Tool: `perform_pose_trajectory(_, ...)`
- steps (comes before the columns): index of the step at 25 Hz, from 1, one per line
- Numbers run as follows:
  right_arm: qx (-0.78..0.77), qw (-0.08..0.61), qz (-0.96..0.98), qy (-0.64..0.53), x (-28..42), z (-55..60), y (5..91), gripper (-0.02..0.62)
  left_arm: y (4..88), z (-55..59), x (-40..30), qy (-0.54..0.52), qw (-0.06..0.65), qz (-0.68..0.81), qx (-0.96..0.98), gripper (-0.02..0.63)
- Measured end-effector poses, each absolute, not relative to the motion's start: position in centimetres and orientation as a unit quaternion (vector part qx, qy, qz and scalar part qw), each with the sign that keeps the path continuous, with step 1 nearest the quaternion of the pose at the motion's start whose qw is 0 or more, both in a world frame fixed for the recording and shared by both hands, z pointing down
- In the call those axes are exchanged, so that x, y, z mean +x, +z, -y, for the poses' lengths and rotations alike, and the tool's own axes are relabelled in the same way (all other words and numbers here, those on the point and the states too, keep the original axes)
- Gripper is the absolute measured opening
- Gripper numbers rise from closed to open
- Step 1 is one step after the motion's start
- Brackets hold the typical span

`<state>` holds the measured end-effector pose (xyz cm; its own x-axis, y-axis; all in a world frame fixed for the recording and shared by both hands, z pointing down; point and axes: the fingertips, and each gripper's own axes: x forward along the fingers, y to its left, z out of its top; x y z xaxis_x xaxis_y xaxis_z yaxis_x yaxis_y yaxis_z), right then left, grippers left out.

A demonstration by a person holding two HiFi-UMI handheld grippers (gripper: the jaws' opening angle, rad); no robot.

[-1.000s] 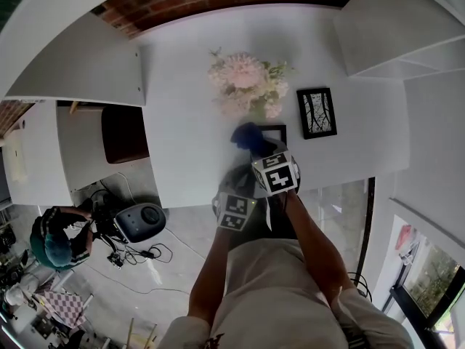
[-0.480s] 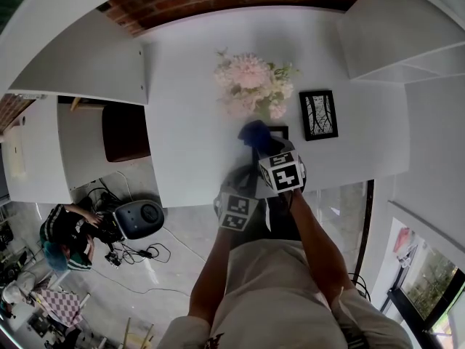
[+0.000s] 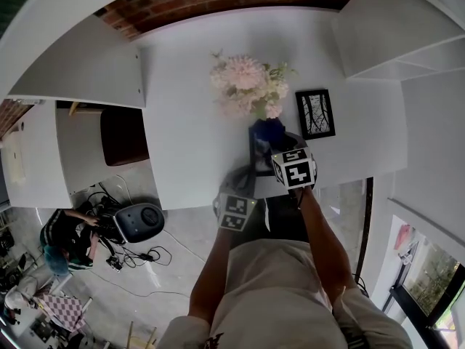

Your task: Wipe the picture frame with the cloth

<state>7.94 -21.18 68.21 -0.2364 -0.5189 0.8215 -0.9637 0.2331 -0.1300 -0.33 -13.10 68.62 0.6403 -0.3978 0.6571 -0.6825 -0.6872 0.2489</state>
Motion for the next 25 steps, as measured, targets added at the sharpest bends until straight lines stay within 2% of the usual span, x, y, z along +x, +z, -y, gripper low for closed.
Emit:
perform_pose_trajectory(15, 0.565, 0.324, 0.688, 0.320, 12.9, 20.9, 66.6, 0.083, 69.0, 13.0, -0.2, 0.291, 0.251, 0.298, 0.874, -0.003)
perform_pose_trajectory(25, 0.567, 0.292, 0.723, 0.267, 12.6, 19.1, 62.6, 0.081, 66.2, 15.1, -1.1, 0.262, 0.231, 0.317, 0.882, -0.003)
